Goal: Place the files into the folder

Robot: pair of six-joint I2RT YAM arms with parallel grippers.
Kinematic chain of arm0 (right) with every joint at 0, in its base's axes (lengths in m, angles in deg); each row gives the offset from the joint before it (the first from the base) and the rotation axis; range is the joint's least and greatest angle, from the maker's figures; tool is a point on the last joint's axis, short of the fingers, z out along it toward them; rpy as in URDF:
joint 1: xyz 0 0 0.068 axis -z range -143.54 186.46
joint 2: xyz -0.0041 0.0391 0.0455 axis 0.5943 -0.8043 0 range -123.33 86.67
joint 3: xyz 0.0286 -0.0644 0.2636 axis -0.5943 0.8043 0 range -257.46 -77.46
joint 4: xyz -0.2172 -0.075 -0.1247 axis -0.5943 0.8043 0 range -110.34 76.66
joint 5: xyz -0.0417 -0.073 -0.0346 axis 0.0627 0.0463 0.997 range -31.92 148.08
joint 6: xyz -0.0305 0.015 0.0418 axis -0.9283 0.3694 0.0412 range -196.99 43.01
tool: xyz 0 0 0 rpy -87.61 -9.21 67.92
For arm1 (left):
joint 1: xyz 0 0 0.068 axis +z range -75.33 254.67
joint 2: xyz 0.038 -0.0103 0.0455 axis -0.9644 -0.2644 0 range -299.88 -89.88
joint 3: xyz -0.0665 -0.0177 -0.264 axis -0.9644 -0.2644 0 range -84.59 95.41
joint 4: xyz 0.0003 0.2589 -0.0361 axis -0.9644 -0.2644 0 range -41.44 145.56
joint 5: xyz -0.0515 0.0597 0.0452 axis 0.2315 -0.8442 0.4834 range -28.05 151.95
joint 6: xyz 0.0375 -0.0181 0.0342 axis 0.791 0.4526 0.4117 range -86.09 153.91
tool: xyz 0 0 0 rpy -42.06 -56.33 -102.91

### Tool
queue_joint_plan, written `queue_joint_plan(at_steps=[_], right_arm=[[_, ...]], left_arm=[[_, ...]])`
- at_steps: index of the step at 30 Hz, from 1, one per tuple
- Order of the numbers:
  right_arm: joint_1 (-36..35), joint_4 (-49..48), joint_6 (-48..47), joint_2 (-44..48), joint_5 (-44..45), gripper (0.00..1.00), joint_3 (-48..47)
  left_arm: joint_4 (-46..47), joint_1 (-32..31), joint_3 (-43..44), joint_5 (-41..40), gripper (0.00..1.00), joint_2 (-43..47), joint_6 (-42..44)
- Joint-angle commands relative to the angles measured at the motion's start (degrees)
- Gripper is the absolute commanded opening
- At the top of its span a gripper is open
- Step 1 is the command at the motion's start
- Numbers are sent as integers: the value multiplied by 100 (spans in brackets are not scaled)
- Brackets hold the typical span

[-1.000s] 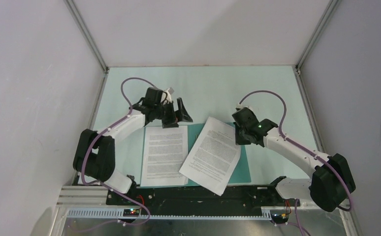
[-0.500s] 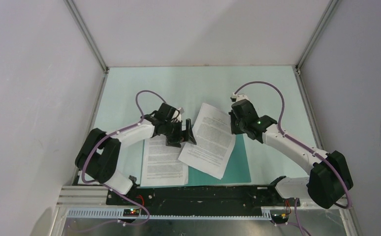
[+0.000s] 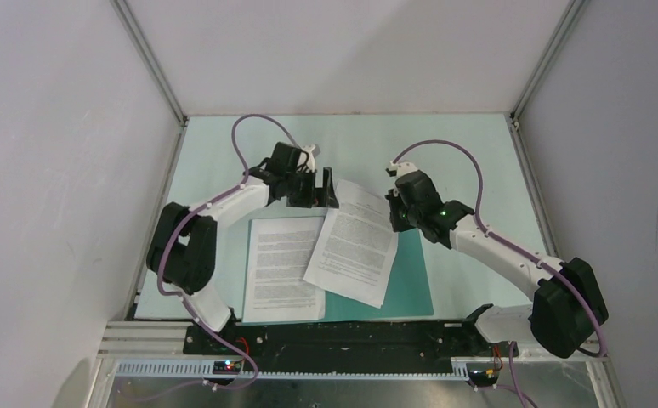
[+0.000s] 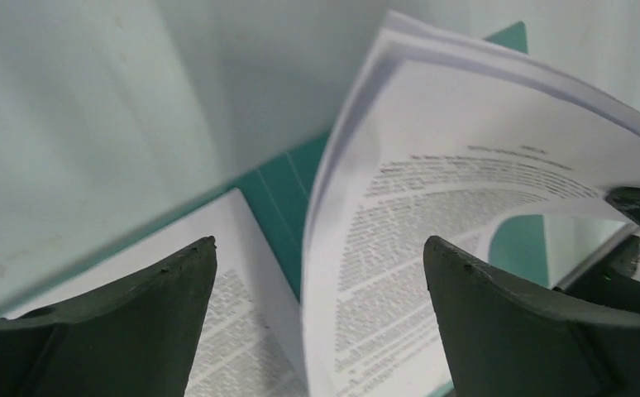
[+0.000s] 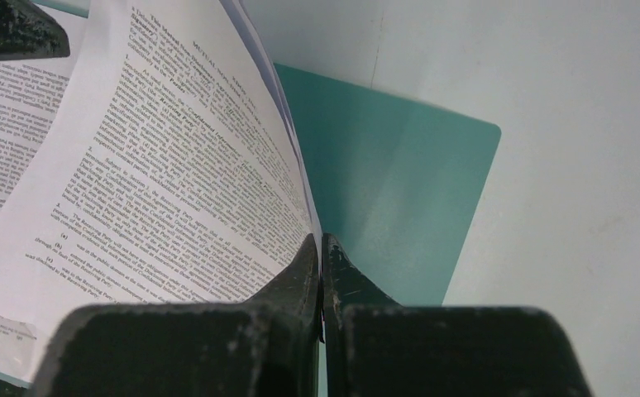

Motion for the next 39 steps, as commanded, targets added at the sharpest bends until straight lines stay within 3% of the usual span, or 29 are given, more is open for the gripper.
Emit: queue_joint_plan(at_steps=[1, 4, 8, 10, 15, 26, 32, 34, 35, 36, 37, 39], right_arm=[[-20, -299, -136, 27, -175, 0, -159], [-23, -364, -131, 69, -264, 0, -101], [-9, -430, -106, 79, -313, 0, -36], [-8, -434, -101, 86, -321, 0, -32], [40, -458, -108, 152, -348, 0, 1], [345, -706, 119, 193, -640, 0, 115], [524, -773, 331, 136, -744, 0, 127], [618, -819, 449, 143, -845, 12, 168], [666, -850, 536, 176, -923, 31, 232], [776, -928, 597, 206, -970, 41, 276], [851, -980, 707, 292, -1078, 58, 400], [1134, -1187, 902, 498, -1331, 75, 655]], left_arm=[[215, 109, 244, 364, 100, -174, 946], [760, 118, -64, 902, 100, -198, 1158], [2916, 135, -1040, 1329, 100, 29, 887], [3524, 143, -1356, 1425, 100, 87, 794], [4120, 152, -1582, 1481, 96, 27, 616], [4426, 107, -1803, 1932, 62, 168, -164], [4421, 93, -1830, 1964, 30, 210, -657], [4410, 86, -1812, 1948, 16, 228, -812], [4373, 89, -1812, 1957, 8, 245, -862], [4349, 92, -1790, 2003, 5, 253, -950], [4248, 96, -1766, 2050, 1, 260, -988], [4096, 108, -1671, 2265, 0, 253, -1111]])
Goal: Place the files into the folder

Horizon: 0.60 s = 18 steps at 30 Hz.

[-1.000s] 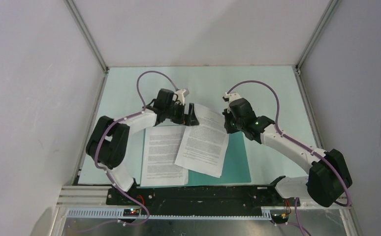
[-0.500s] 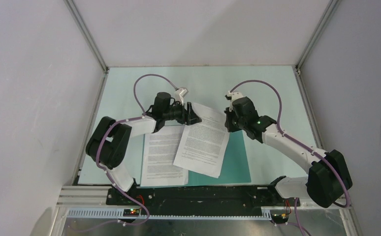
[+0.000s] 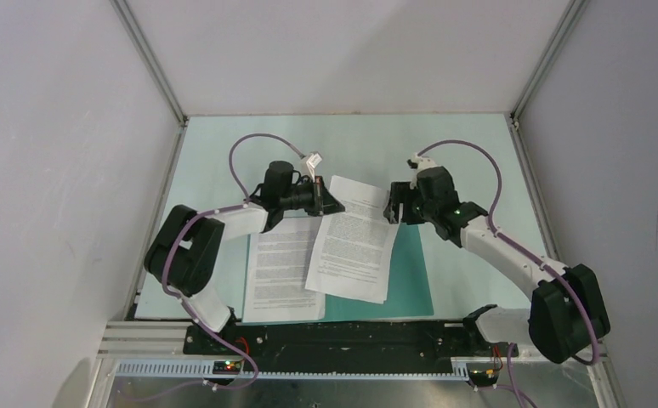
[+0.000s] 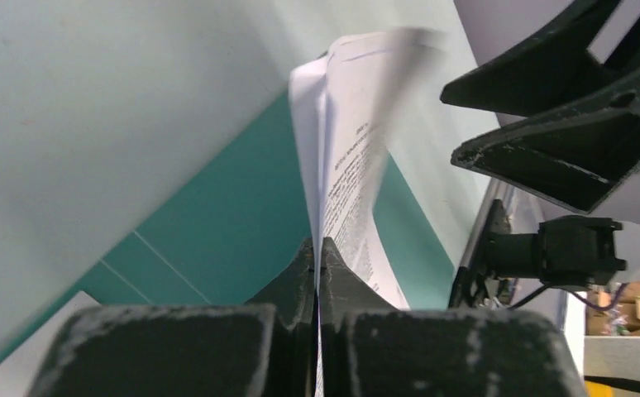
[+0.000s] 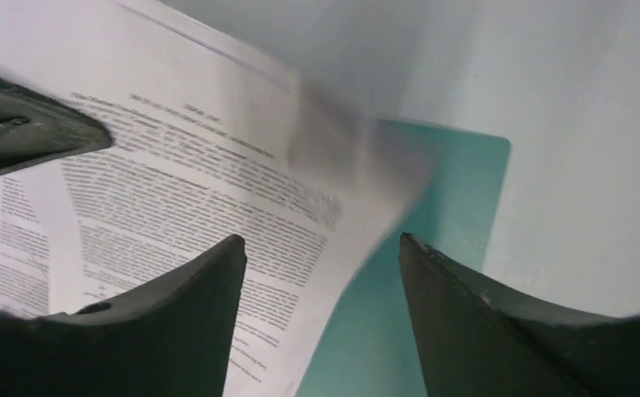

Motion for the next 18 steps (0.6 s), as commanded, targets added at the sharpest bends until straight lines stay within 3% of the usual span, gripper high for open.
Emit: queue_joint_plan(at_steps=[1, 3, 5, 10, 15, 18], right_arm=[[623, -689, 471, 497, -722, 80, 443], [1037, -1092, 733, 800, -1284, 94, 785], [1394, -1663, 940, 972, -1898, 98, 1265], [1828, -2875, 1443, 1296, -2923, 99, 1826], [1905, -3451, 1771, 1770, -3575, 99, 1988], [1981, -4308, 2073, 2018, -3923, 99, 2229]], left_arm=[[-120, -4, 198, 464, 0, 251, -412], [-165, -9, 226, 637, 0, 349, -461], [-168, -5, 268, 872, 0, 486, -484], [-173, -17, 549, 1488, 0, 973, -856], [-168, -21, 821, 1596, 0, 1722, -1178], [-169, -37, 1025, 1679, 0, 1902, -1419]])
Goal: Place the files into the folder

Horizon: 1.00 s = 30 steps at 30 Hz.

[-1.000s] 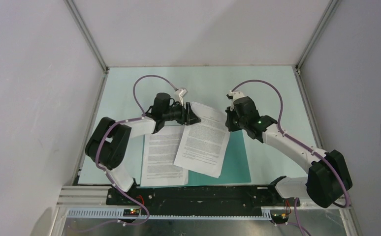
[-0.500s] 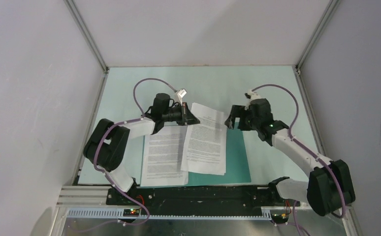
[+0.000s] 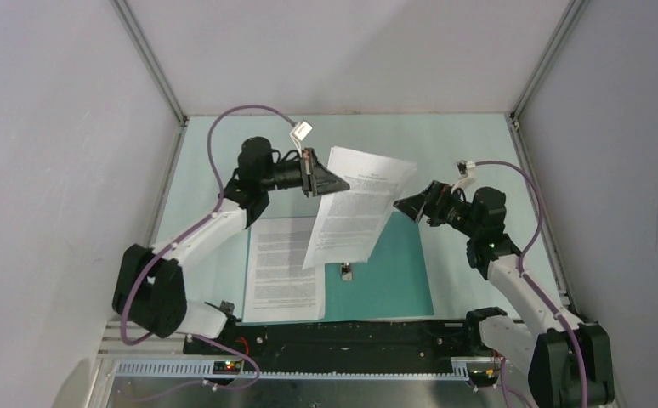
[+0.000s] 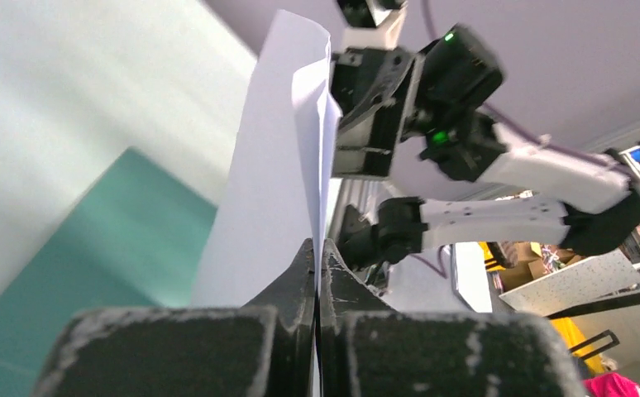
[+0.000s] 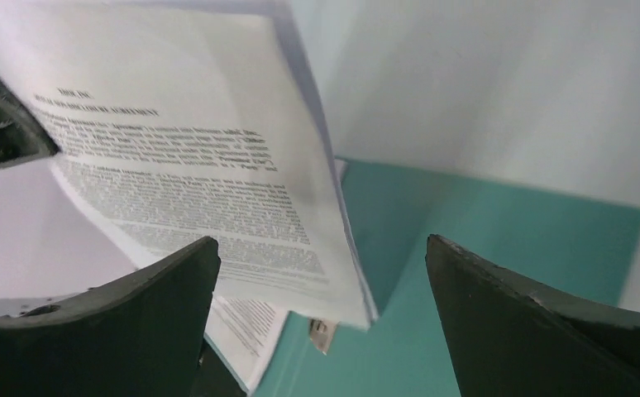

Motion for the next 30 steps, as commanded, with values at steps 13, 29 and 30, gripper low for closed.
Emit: queue_joint_plan(at_steps=[13, 29, 30], right_arm=[[240, -4059, 1458, 740, -1186, 99, 248], [-607, -4691, 2377, 433, -1554, 90, -152], [-613, -4521, 2405, 487, -1573, 86, -153]], left_arm=[[153, -230, 1140, 442, 0, 1395, -906], [160, -150, 1413, -217, 0, 1024, -892], [160, -103, 1367, -281, 0, 1011, -869]])
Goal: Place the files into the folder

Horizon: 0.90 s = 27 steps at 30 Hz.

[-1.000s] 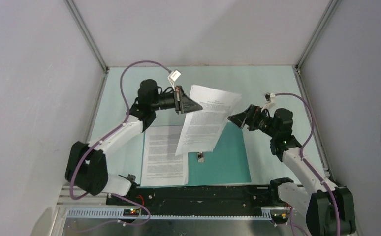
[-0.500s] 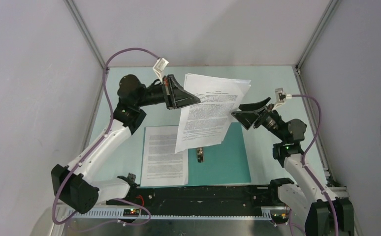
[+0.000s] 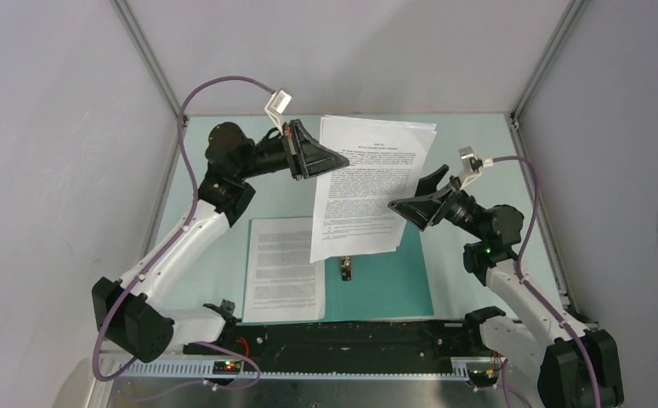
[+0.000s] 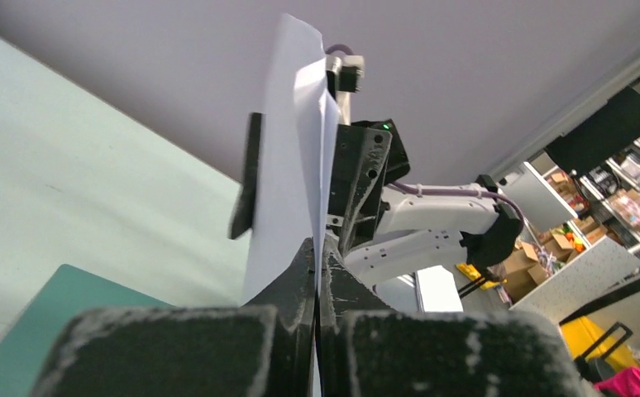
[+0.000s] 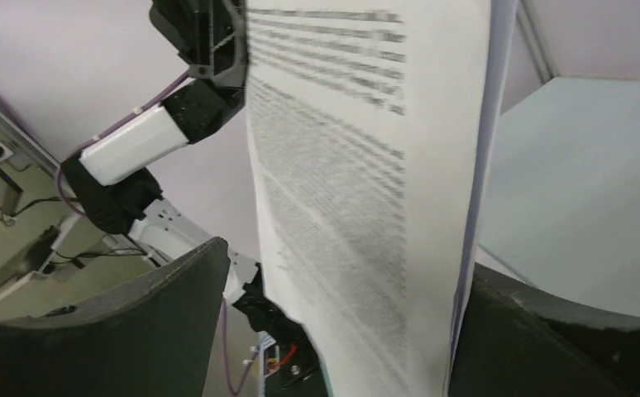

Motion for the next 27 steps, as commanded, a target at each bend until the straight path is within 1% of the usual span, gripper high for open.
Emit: queue_joint_plan(at_steps=[1, 2, 3, 4, 6, 7, 8, 10, 11, 14, 15, 16, 17, 18, 19, 20, 21, 22, 23, 24, 25, 26, 27], right_arm=[[-82, -19, 390, 123, -188, 74, -260], [-83, 300, 373, 226, -140, 67, -258], [-88, 463, 304, 280, -103, 54, -254], [-90, 831, 194, 408, -31, 42, -252], [-91, 1355, 21, 591, 93, 35, -255], [-86, 1645, -26, 647, 119, 29, -258], [-85, 1773, -101, 732, 179, 26, -257], [-66, 2125, -184, 874, 266, 17, -259], [-49, 2341, -199, 911, 298, 14, -260], [-26, 2932, -315, 1017, 425, 0, -365], [-23, 3413, -374, 1001, 457, 0, -427], [-22, 3694, -555, 992, 599, 0, -559], [-18, 4430, -670, 937, 698, 0, -646], [14, 4888, -987, 886, 958, 0, -857], [53, 5770, -1141, 687, 1092, 0, -1044], [175, 6173, -1417, 468, 1312, 0, -1122], [234, 6831, -1541, 211, 1492, 0, -1229], [299, 7082, -1754, 57, 1605, 0, -1263], [288, 7487, -1964, -215, 1963, 0, -1293], [194, 7642, -2051, -332, 2188, 0, -1299], [116, 7893, -2205, -552, 2689, 0, -1297], [-40, 8041, -2260, -663, 2911, 0, -1302], [-110, 8082, -2325, -931, 3217, 0, -1298]], left_arm=[[92, 128, 85, -343, 0, -123, 35], [91, 148, 41, -353, 0, -135, 80], [91, 157, 15, -386, 0, -148, 103], [95, 169, -47, -405, 0, -152, 145], [94, 170, -142, -464, 0, -150, 196], [96, 176, -178, -541, 0, -143, 214], [93, 180, -247, -566, 0, -140, 245], [99, 186, -340, -640, 0, -133, 287], [99, 191, -374, -702, 0, -127, 320], [38, 193, -543, -884, 1, -132, 375], [11, 189, -594, -1064, 3, -126, 409], [-42, 182, -742, -1324, 14, -100, 417], [-77, 160, -821, -1476, 20, -70, 463], [-182, 150, -1023, -1818, 31, -17, 493], [-244, 127, -1115, -1987, 37, 6, 532], [-402, 112, -1311, -2396, 48, 26, 554], [-507, 61, -1475, -2597, 54, 28, 585], [-690, 17, -1561, -2964, 63, -8, 602], [-774, -82, -1687, -3153, 70, -47, 626], [-904, -151, -1750, -3468, 73, -157, 635], [-956, -302, -1853, -3629, 76, -217, 671], [-1101, -384, -1890, -3972, 77, -368, 680], [-1256, -529, -1938, -4118, 78, -545, 672]])
